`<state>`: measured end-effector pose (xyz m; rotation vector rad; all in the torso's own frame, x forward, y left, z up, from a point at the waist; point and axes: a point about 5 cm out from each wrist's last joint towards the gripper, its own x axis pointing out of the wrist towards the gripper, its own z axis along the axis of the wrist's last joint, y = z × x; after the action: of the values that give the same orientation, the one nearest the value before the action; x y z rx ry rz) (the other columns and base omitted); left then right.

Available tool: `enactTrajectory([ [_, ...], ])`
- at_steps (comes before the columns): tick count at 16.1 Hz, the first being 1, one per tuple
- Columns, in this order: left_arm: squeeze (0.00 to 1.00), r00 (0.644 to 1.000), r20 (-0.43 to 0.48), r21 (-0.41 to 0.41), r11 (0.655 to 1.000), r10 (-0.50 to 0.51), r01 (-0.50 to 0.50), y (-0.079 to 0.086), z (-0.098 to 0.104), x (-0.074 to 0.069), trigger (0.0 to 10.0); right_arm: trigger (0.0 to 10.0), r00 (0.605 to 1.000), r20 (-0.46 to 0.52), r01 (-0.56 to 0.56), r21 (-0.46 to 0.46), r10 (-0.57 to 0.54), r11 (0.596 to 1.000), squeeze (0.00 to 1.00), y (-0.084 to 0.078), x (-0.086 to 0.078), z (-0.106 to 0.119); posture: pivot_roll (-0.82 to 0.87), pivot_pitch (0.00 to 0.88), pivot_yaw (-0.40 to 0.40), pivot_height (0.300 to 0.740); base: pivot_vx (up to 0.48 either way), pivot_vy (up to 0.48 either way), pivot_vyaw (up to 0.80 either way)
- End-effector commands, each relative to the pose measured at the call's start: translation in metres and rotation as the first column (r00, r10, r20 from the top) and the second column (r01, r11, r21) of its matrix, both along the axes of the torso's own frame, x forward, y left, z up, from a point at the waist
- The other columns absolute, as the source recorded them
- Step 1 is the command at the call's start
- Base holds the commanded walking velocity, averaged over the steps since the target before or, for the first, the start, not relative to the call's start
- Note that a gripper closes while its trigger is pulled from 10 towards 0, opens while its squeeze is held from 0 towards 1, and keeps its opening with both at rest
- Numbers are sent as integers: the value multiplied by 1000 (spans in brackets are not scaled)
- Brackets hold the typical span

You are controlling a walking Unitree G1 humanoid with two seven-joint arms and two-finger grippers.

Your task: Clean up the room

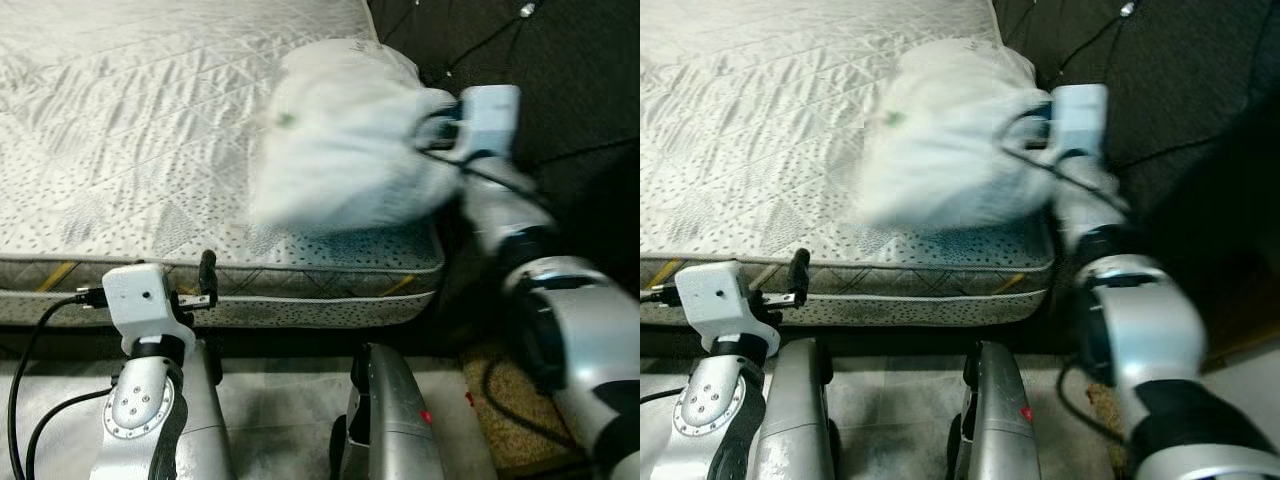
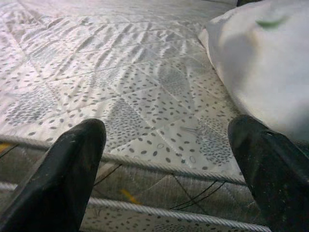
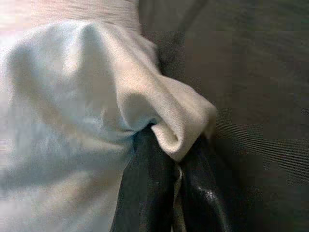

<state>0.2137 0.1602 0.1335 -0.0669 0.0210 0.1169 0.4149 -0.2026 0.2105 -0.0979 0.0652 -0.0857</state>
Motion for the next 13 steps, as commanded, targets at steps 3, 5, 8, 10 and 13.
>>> enactTrajectory([
  [3, 0, 1000, 2, -6, 1000, -19, 19, -4, -2, 4, 10000, 0, 999, 11, 41, -15, -41, 999, 0, -28, -9, -10, 68, 34, -108, 538, 0, 0, 0],
  [5, 0, 999, 10, -8, 999, -35, 35, -6, -2, 9, 10000, 0, 995, -98, -12, 14, 13, 1000, 0, -24, -24, -55, 55, 21, -92, 538, 0, 0, 0],
  [8, 0, 999, 17, -3, 999, -46, 46, -5, -2, 14, 10000, 0, 984, -148, -91, 35, 95, 995, 0, -8, -40, -86, 47, 6, -80, 538, 0, 0, 0],
  [10, 0, 998, 23, 3, 999, -51, 51, -4, -1, 17, 10000, 0, 982, -153, -100, 52, 107, 994, 0, -2, -51, -94, 45, 0, -73, 538, 0, 0, 0],
  [13, 0, 998, 31, 6, 998, -61, 61, -6, -1, 21, 10000, 0, 984, -155, -82, 53, 90, 995, 0, -6, -49, -93, 48, 0, -69, 538, 0, 0, 0],
])
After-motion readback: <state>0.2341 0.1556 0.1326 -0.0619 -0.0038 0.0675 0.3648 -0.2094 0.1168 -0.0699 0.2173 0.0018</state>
